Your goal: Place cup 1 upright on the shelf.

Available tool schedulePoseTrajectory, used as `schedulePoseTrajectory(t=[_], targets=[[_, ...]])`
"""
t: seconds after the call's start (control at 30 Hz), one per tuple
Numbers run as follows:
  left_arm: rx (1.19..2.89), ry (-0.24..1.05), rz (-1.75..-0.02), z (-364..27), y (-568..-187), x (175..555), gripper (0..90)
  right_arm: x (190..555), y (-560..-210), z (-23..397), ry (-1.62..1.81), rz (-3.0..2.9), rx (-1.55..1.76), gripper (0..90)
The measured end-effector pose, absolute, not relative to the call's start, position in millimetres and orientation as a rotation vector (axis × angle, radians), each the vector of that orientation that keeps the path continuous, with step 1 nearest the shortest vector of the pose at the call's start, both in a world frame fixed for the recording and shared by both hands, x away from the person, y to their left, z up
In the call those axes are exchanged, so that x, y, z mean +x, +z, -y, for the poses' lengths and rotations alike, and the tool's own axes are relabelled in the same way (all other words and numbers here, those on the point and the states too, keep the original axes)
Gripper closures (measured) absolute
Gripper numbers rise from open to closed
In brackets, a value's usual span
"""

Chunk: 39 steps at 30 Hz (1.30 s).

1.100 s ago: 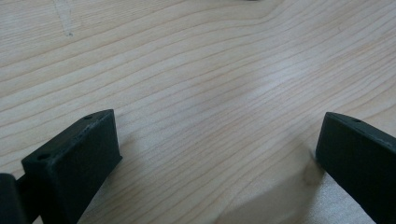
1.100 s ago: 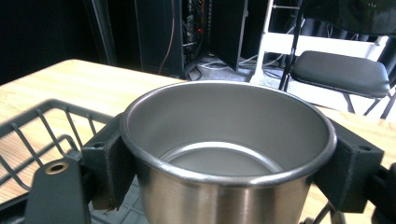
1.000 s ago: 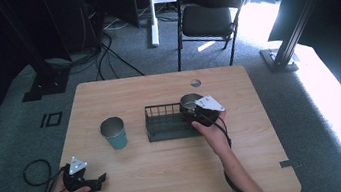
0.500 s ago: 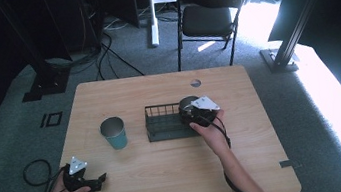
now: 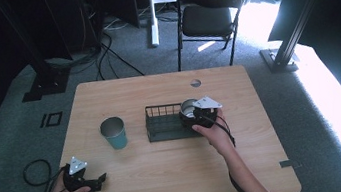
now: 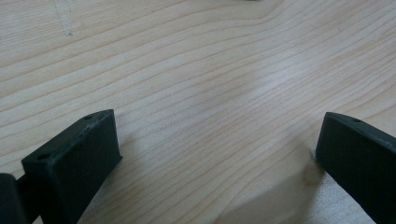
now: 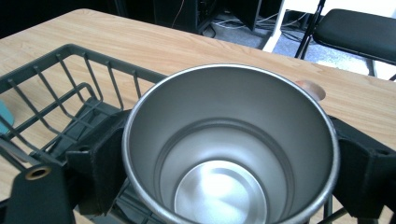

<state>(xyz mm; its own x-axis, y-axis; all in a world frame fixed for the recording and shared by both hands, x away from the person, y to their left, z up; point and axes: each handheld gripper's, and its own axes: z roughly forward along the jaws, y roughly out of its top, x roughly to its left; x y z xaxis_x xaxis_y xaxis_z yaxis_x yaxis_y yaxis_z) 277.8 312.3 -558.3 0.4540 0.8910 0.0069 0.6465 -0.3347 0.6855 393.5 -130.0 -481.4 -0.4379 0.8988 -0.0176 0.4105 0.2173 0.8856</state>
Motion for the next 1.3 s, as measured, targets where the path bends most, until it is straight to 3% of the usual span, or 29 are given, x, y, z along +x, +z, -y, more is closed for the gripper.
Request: schedulePoseTrajectory(t=[1.3], targets=[[2.093, 0.515, -1.278, -312, -558, 278, 0.4, 339, -486, 180, 1.276, -1.967, 1.133, 12.9]])
